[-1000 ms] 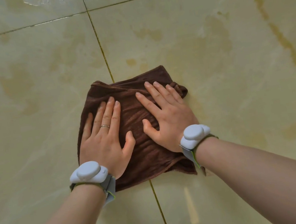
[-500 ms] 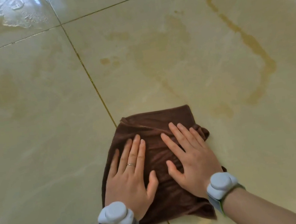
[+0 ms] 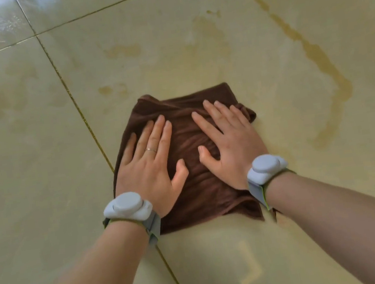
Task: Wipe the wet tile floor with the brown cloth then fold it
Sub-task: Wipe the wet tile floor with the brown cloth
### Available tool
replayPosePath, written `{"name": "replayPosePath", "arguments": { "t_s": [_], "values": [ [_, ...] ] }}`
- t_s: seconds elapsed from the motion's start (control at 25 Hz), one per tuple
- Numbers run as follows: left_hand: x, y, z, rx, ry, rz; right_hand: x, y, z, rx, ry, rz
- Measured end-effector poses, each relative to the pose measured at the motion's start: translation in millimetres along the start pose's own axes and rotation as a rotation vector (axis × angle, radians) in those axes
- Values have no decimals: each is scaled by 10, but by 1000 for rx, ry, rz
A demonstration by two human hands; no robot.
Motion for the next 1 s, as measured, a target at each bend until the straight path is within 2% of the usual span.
{"name": "replayPosePath", "arguments": {
  "t_s": [0.16, 0.32, 0.48, 0.76, 1.0],
  "values": [
    [-324, -3, 51, 9, 30, -23, -364, 3, -128, 4, 13, -6],
    [-268, 7, 11, 8, 27, -21, -293, 14, -107, 1, 3, 2],
    [102, 20, -198, 8, -28, 18, 214, 84, -41, -21, -24, 36],
    [1065, -147, -955, 51, -188, 125, 1714, 204, -117, 7, -166, 79],
    [721, -162, -1112, 54, -272, 152, 1712, 219, -406, -9, -224, 50]
  ]
}}
Point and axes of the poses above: each hand's wrist, its own x-axis away from the middle knuckle, its own y-axis out of the back of the hand, z = x × y, the point moved 4 cm from there along -x, towards the middle knuckle, and after that the axes turned 1 degree about -y, right-handed, at the moved point
